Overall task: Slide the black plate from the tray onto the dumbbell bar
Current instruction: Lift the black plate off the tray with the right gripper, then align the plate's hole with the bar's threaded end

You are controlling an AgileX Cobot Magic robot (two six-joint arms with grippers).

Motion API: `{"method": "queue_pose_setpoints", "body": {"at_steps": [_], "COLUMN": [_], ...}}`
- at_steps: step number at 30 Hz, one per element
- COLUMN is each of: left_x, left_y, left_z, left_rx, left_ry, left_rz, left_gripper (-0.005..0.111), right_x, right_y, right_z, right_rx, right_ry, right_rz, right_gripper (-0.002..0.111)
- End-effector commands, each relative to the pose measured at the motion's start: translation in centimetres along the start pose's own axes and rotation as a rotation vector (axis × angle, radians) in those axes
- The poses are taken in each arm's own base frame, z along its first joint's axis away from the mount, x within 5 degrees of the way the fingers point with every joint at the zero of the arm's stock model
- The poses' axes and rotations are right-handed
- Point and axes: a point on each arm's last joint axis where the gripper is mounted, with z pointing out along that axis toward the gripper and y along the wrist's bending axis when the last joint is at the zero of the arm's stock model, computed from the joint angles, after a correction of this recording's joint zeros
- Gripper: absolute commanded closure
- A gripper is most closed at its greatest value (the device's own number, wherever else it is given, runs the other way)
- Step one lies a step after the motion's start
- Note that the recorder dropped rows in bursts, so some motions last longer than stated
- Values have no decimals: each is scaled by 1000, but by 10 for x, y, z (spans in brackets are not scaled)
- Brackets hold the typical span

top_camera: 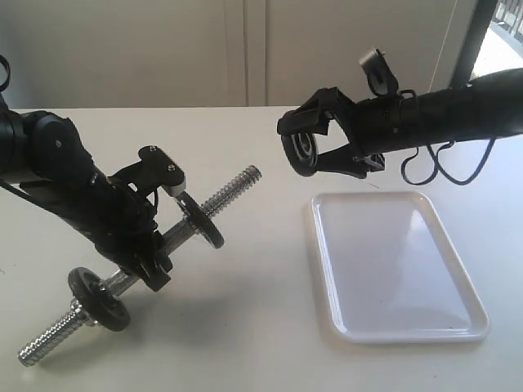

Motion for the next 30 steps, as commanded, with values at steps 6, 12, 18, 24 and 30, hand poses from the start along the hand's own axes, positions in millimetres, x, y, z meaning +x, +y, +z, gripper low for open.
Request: {"method": "queue_pose_setpoints", "body": {"at_steps": [6, 12, 18, 24, 30], "left_x": [-18, -18, -18, -18, -18], "left_y": [0, 0, 0, 0, 0], "left_z": [-25, -25, -25, -25, -25], "left_rx": [-39, -39, -39, -39, -39], "left_ry": [-132, -132, -132, -132, -132], "left_rz": [-27, -27, -27, -27, -27], "left_gripper": [107, 107, 107, 107, 107], "right_x": [-9, -17, -19, -22, -20], "right_y": [-5, -16, -20, -19, -13], "right_z": [15, 25, 26, 25, 31], "right_rx": [-248, -261, -167, -149, -169], "right_ry": [15, 57, 163, 177, 177], "right_rz": [86, 143, 122, 109, 114], "right_gripper": [108, 108, 108, 108, 108]}}
